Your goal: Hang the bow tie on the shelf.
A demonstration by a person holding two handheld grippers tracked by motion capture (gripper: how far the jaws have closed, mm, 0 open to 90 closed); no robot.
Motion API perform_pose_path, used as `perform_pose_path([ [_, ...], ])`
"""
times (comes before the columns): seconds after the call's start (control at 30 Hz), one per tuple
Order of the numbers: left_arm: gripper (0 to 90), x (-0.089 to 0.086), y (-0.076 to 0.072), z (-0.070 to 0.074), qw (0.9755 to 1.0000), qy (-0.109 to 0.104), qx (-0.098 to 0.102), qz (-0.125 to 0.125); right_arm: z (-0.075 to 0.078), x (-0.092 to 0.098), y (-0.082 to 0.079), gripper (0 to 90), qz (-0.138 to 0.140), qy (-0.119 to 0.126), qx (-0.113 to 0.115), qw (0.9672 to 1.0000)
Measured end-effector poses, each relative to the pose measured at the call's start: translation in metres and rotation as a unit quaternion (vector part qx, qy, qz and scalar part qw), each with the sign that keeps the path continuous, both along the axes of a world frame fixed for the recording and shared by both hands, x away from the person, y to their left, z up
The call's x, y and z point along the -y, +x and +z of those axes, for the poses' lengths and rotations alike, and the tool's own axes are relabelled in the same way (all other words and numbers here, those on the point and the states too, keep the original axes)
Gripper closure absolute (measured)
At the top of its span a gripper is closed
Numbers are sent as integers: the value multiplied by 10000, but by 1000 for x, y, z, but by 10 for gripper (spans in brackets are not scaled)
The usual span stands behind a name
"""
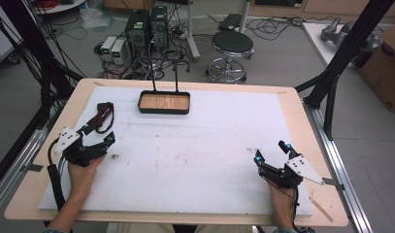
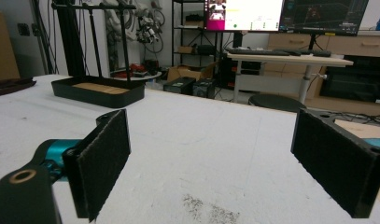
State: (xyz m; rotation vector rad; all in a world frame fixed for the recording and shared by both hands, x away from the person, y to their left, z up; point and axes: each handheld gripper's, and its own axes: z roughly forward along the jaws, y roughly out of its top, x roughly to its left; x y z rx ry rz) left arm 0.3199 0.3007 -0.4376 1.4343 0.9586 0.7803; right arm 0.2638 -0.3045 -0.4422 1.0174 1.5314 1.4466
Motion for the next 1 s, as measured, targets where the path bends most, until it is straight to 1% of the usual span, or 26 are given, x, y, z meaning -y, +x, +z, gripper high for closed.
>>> perform_pose_path([
  [0.27,148,0,1,0,10000,-3,8,31,0,0,-1,111,6,-2,13,10000],
  [0.37,148,0,0,0,10000,0,-5,21,0,0,0,111,11,-39,17,10000],
  [0.53,149,0,0,1,10000,-12,-36,20,0,0,-1,111,10,-26,5,10000],
  [0.63,170,0,0,2,10000,66,-57,31,0,0,-1,110,9,-54,20,10000],
  [0.67,188,-3,0,5,9998,183,-53,8,0,0,0,111,6,-48,15,10000],
  [0.73,196,-4,1,7,9997,222,-46,43,0,0,0,110,5,-43,13,10000],
  [0.77,193,-9,3,11,9998,155,-39,118,0,0,0,111,7,-47,14,10000],
  [0.83,192,-14,6,14,9999,55,-53,152,0,0,-1,111,10,-41,9,10000],
  [0.9,192,-19,10,15,9997,19,-130,187,0,0,-1,111,22,-46,31,10000],
  [0.93,192,-19,10,15,9997,19,-130,187,0,0,-1,111,22,-46,31,10000],
  [1.0,202,-28,14,14,9994,44,-203,293,0,-1,-1,111,25,-50,16,10000],
])
